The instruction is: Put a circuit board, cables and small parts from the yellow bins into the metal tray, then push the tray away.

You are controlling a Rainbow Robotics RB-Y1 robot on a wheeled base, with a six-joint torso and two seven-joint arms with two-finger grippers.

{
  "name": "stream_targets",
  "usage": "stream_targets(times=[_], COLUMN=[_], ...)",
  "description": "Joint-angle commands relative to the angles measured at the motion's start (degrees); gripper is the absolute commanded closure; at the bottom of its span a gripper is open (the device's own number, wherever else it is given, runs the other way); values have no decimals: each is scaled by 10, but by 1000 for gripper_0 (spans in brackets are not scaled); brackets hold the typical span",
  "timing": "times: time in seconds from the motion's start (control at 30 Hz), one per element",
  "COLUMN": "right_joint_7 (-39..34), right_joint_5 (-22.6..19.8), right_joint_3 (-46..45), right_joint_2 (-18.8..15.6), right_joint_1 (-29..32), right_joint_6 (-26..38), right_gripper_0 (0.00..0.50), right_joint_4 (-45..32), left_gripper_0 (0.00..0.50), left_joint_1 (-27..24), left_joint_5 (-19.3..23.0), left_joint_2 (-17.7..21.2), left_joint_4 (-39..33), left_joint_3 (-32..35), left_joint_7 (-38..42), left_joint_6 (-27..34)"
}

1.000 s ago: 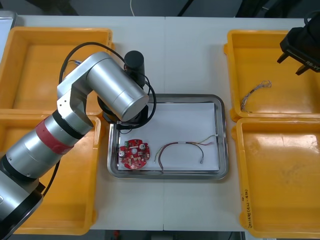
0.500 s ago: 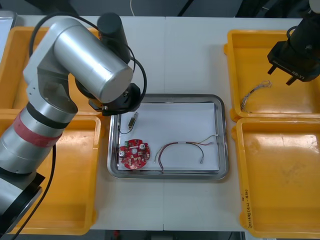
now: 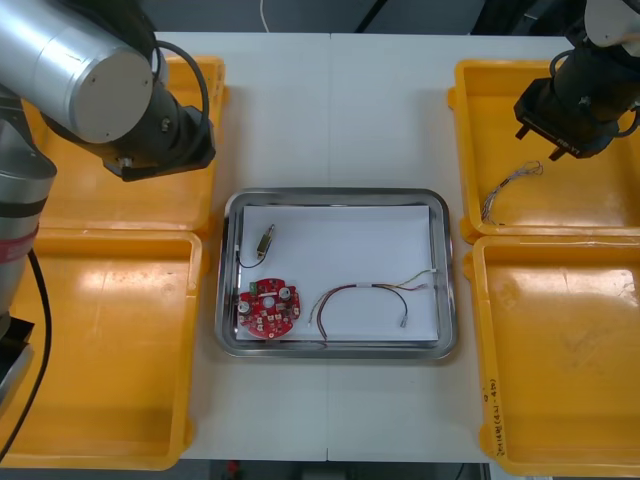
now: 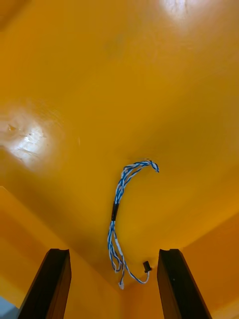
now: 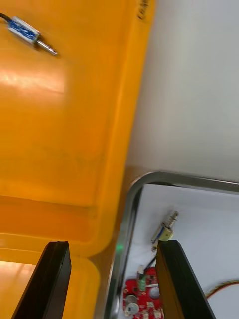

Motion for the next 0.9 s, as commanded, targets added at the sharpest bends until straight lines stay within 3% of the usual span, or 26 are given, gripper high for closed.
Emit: stream_targets(times=[0.03, 0.4, 0.9], right_joint_7=[-39, -55, -86], right_joint_5=[0, -8, -20], right_joint_3=[-6, -24, -24], right_joint_2=[7, 15, 29], right_joint_1=[-29, -28, -6], right_joint_6=[-24, -61, -87], right_gripper_0=[0, 0, 0], right_joint_4=[13, 67, 67], left_gripper_0=[0, 0, 0], left_joint_1=[-20, -75, -151], left_joint_5=[9, -16, -26], left_joint_2=[44, 53, 49], left_joint_4=[31, 186, 378], left_joint_3=[30, 64, 71], left_joint_7=[26, -62, -73], left_joint_6=[5, 5, -137])
